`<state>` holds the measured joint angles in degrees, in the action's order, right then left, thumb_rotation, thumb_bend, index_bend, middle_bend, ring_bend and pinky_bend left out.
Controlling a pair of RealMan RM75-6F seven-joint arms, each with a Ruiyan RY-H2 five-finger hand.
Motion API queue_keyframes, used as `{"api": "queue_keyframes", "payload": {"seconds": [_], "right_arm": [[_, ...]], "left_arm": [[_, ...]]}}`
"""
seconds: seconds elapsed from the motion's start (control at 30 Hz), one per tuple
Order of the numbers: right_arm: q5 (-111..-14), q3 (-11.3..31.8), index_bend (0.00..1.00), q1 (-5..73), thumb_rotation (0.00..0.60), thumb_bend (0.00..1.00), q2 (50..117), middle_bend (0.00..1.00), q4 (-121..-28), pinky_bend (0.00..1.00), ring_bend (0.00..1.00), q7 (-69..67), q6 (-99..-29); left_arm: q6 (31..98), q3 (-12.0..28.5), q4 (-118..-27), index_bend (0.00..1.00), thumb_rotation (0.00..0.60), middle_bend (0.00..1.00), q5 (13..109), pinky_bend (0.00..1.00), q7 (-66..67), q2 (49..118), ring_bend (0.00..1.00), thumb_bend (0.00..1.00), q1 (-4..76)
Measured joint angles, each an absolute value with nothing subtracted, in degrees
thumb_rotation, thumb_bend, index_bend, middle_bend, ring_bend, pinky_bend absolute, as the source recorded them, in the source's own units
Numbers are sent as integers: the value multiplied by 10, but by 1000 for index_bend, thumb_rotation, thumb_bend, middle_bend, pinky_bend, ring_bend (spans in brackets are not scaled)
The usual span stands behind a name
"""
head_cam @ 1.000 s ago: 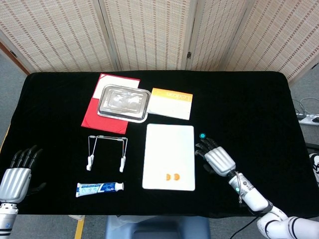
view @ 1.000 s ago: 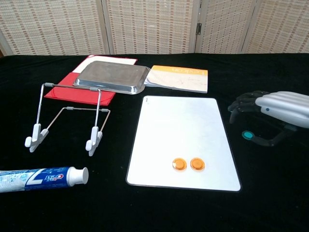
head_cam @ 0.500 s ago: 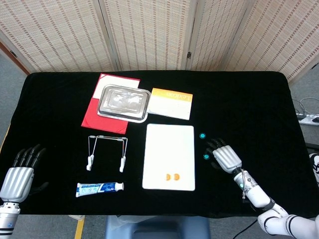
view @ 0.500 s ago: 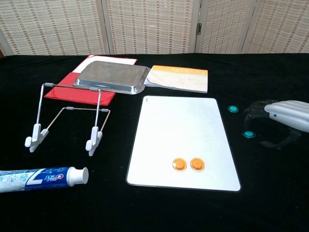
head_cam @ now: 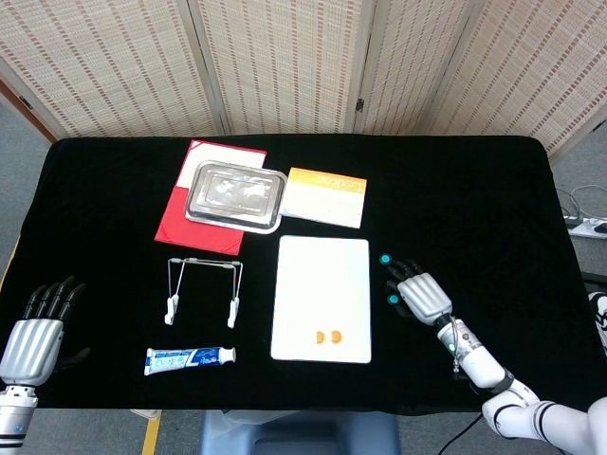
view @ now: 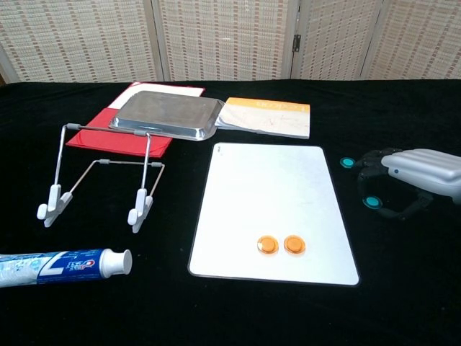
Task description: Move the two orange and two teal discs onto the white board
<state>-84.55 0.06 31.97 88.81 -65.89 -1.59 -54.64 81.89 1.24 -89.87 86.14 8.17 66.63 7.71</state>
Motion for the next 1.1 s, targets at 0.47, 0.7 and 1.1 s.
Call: {"api": "queue_keyframes", "payload": {"seconds": [0.47, 0.7, 1.1], "right_arm": [[-881, 8, 517, 333, 600, 448, 863, 215, -733, 0, 60, -24, -576], [-886, 27, 517, 378, 600, 447, 869, 214, -778, 0, 60, 8, -538], [-837, 61, 517, 440, 600, 448, 935, 211, -767, 0, 57, 80, -470]], "left_arm": [[822, 13, -901, 3, 600, 0, 861, 0, 81, 664, 4, 144, 76], [825, 11, -904, 3, 600, 0, 862, 0, 81, 662, 3, 143, 73], [825, 9, -899, 3, 600, 0, 856, 0, 75, 661, 4, 144, 68]]}}
